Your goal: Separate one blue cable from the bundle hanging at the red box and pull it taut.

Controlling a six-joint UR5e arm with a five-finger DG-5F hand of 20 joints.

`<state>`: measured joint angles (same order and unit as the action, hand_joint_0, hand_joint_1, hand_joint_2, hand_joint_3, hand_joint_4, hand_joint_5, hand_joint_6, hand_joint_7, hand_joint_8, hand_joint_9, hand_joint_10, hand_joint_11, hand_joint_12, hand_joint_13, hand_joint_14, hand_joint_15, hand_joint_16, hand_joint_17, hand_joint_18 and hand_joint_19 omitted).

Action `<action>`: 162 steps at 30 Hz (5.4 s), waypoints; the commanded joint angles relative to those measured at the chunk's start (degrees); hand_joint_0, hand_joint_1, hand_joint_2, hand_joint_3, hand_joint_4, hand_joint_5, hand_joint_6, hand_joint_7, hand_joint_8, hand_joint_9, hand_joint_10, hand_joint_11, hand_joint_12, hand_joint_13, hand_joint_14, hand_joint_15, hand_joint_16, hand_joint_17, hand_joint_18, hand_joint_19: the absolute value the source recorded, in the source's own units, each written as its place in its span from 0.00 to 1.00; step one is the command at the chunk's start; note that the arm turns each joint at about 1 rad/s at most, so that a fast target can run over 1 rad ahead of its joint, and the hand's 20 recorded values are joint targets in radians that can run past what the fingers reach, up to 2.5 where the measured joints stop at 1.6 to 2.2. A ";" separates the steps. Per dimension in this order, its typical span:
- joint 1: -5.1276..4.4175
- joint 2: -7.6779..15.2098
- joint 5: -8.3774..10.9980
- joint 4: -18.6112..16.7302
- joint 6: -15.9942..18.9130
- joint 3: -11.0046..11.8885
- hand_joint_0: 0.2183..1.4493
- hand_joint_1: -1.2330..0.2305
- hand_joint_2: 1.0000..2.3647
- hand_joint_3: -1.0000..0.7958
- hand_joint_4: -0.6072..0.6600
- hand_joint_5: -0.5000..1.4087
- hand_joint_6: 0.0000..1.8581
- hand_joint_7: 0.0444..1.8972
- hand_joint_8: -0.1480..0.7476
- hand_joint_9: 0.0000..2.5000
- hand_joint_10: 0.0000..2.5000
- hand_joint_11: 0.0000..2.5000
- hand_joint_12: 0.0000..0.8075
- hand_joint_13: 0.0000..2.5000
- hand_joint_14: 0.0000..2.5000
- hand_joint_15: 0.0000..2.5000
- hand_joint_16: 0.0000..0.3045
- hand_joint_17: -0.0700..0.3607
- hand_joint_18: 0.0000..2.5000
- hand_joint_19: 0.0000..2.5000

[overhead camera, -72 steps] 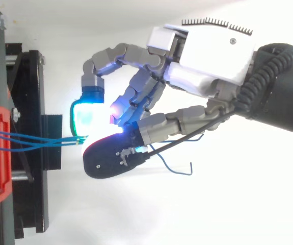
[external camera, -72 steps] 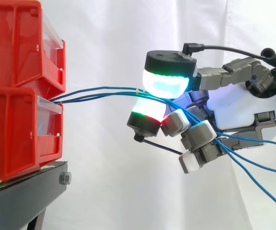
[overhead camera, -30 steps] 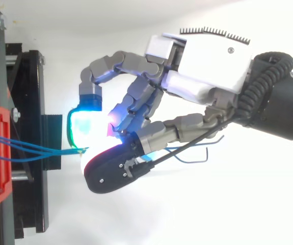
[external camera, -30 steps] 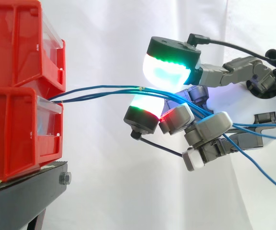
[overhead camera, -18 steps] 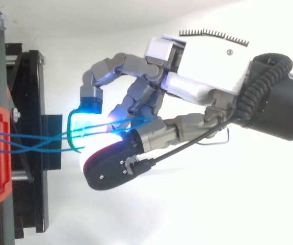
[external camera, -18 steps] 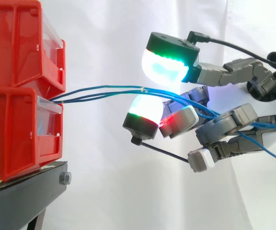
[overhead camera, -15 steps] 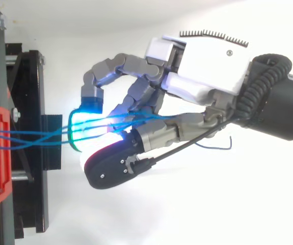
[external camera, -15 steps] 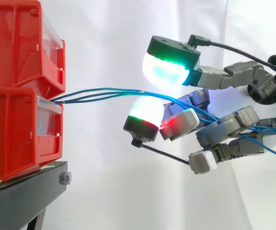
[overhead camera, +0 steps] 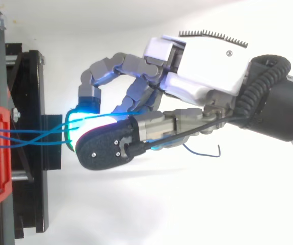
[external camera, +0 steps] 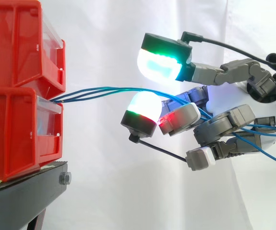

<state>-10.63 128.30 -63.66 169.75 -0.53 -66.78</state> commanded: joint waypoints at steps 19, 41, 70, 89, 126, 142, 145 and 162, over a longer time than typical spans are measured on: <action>0.88 0.02 -0.24 -2.67 -2.02 -0.02 0.41 0.30 0.00 0.28 0.62 0.15 0.46 0.57 0.51 0.48 0.01 0.59 0.44 0.62 0.14 0.66 0.17 0.43 0.46 0.35; 0.79 0.02 -0.15 -2.76 -2.81 -0.02 0.35 0.43 0.01 0.38 0.60 0.19 0.33 0.67 0.51 0.48 0.01 0.53 0.48 0.54 0.01 0.53 0.17 0.43 0.42 0.36; 0.53 0.02 0.02 -2.85 -2.81 -0.02 0.36 0.46 0.01 0.42 0.62 0.20 0.30 0.69 0.51 0.51 0.01 0.54 0.48 0.55 0.01 0.53 0.17 0.44 0.43 0.35; 0.44 0.02 0.20 -2.85 -2.81 -0.02 0.34 0.52 0.01 0.40 0.60 0.21 0.27 0.70 0.52 0.50 0.01 0.52 0.49 0.55 0.01 0.52 0.17 0.44 0.42 0.35; 0.26 0.02 0.64 -2.85 -2.81 -0.02 0.36 0.47 0.01 0.42 0.62 0.22 0.28 0.75 0.53 0.52 0.01 0.53 0.49 0.55 0.01 0.51 0.17 0.43 0.43 0.35; 0.26 0.02 0.73 -3.37 -3.52 -0.02 0.31 0.54 0.00 0.32 0.62 0.22 0.28 0.76 0.53 0.51 0.01 0.52 0.49 0.55 0.01 0.51 0.17 0.43 0.43 0.36; 0.26 0.02 0.73 -3.46 -3.60 -0.02 0.32 0.56 0.01 0.32 0.64 0.23 0.27 0.76 0.53 0.53 0.01 0.50 0.49 0.56 0.01 0.51 0.17 0.43 0.43 0.36; 0.18 0.02 0.73 -3.55 -3.60 -0.02 0.38 0.31 0.01 0.50 0.63 0.21 0.27 0.75 0.53 0.49 0.01 0.52 0.50 0.54 0.01 0.51 0.17 0.44 0.43 0.35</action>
<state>-10.46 128.32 -62.93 166.20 -4.12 -66.80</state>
